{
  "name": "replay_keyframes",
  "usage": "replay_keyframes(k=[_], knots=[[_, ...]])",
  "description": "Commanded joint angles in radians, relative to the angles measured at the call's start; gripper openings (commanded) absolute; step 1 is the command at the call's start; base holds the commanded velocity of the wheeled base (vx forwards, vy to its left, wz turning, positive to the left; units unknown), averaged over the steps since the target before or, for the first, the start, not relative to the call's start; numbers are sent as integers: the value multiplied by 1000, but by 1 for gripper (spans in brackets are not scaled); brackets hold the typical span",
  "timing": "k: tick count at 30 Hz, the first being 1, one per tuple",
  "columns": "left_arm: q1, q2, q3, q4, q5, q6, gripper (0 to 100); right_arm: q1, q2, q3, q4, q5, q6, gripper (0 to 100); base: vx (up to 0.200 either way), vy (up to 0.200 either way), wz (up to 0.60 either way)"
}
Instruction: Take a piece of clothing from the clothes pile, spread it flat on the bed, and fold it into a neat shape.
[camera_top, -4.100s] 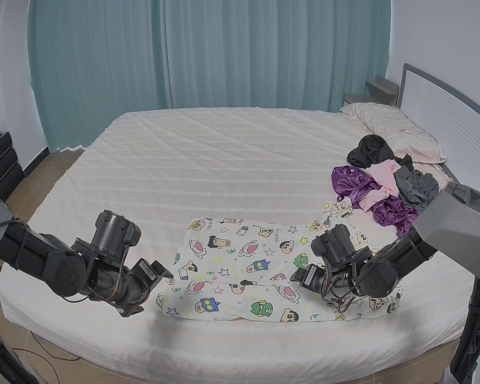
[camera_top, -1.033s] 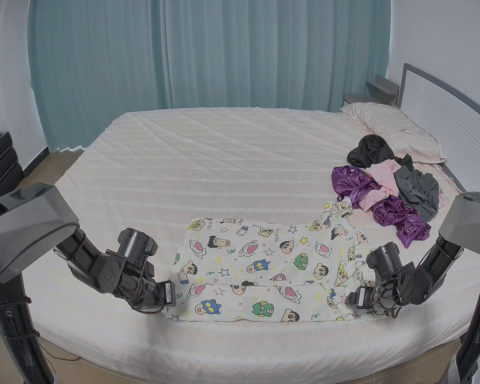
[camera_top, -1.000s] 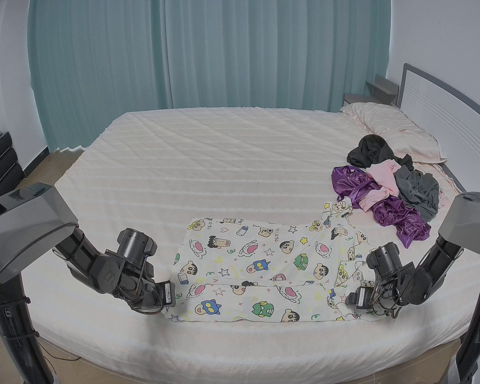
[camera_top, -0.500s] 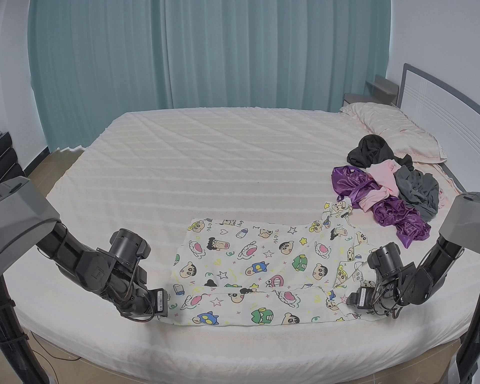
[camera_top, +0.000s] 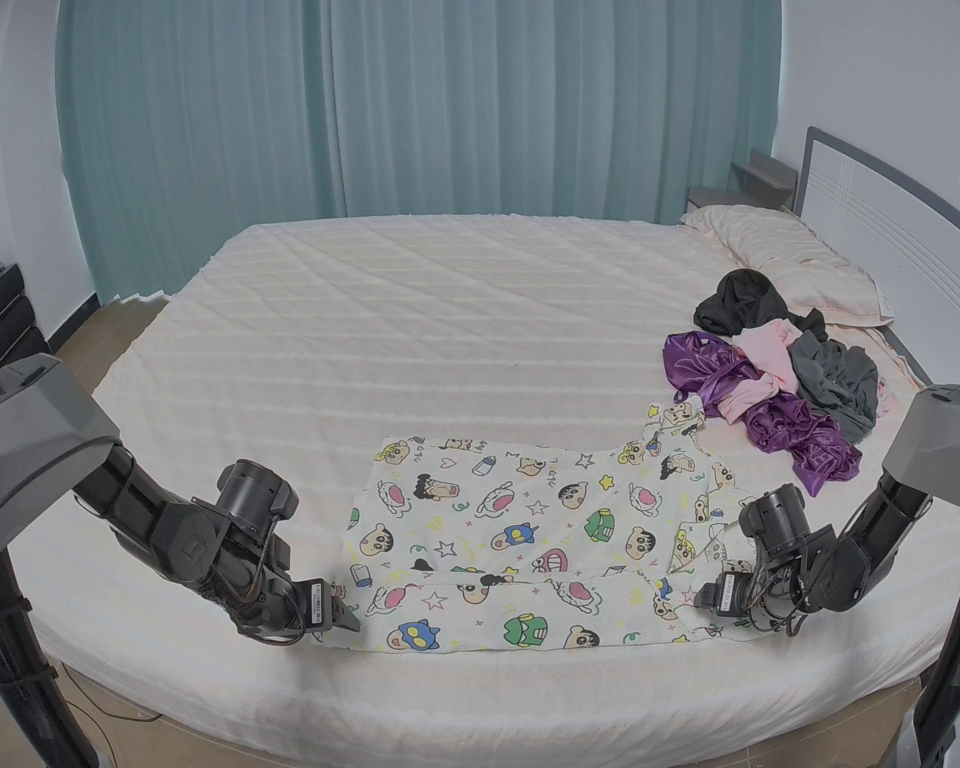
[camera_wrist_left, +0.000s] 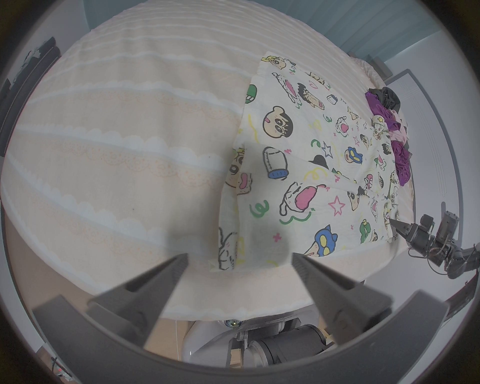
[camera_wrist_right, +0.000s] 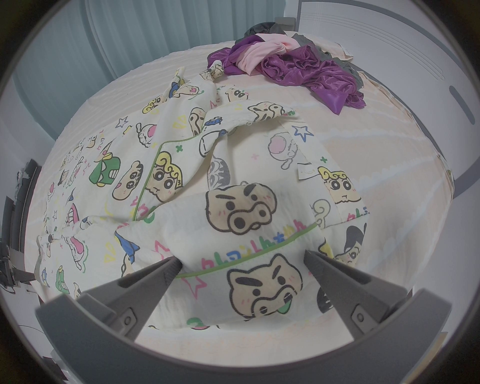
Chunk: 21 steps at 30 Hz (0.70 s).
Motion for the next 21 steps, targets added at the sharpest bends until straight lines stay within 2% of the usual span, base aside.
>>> replay_keyframes(k=[1,9,14,16,19,21], knots=[[15,-6,11,-3,0,-2,100,0,-34,18,-3,-1,2,100,0,0,0],[24,-98,14,-1,0,-37,100,-3,-201,83,-20,0,5,100,0,0,0],[21,-187,73,-13,-14,-50,100,-15,-293,124,-20,0,6,100,0,0,0],[20,-212,79,-13,-12,-94,100,-15,-304,142,-23,0,11,100,0,0,0],[18,-249,80,-10,-8,-192,100,-6,-317,172,-40,-1,61,100,0,0,0],[18,-267,85,-6,-11,-217,100,1,-325,190,-51,-4,86,100,0,0,0]])
